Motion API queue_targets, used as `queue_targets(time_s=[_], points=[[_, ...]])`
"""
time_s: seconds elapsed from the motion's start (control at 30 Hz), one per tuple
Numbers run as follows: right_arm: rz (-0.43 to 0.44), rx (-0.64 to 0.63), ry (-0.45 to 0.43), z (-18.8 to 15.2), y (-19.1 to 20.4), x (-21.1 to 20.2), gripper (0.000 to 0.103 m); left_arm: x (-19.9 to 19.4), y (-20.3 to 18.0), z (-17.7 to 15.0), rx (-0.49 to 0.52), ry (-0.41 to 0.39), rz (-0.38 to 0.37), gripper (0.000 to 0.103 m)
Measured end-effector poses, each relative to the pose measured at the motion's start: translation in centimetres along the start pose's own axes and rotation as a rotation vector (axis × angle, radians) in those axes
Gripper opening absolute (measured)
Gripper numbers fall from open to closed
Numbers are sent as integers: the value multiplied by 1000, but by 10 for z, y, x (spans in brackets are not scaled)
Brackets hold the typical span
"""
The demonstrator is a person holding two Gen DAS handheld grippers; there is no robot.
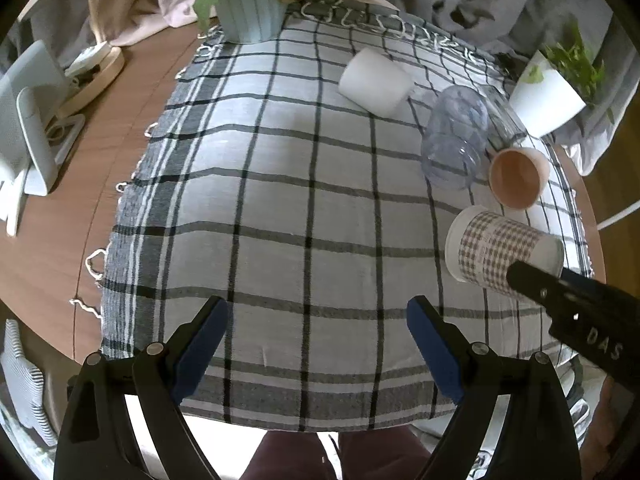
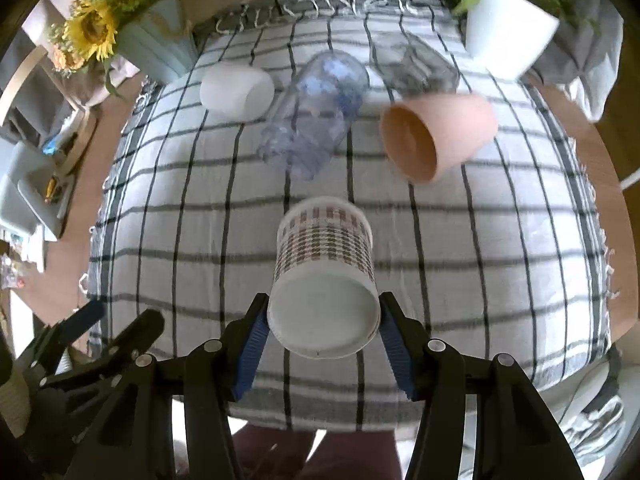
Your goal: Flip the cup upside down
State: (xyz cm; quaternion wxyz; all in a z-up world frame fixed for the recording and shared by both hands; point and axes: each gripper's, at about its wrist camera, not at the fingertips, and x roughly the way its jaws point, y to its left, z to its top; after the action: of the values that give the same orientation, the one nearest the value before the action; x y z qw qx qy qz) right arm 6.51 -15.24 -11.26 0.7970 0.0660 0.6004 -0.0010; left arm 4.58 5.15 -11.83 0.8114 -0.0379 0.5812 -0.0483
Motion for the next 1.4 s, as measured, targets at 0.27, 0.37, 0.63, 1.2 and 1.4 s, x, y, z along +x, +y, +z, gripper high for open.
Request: queue_targets(time_s=[0.27,0.37,0.63,1.2,1.4], points=[[-27,-40,-19,20,10,8,54,0,3,2,-7,-4,8,91],[-31,-45,-22,25,12,11,54,1,6,4,-19,-5,17,91],[-41,-50,-32,32,17,18,54,2,9,7,-17,-5,41,91],[-19,-21,-104,14,14,-9,83,-18,8,9,5,-54,74,94],[-6,31,-179,-6,5,-43,84,-40,2,4,36,-107,79,97]])
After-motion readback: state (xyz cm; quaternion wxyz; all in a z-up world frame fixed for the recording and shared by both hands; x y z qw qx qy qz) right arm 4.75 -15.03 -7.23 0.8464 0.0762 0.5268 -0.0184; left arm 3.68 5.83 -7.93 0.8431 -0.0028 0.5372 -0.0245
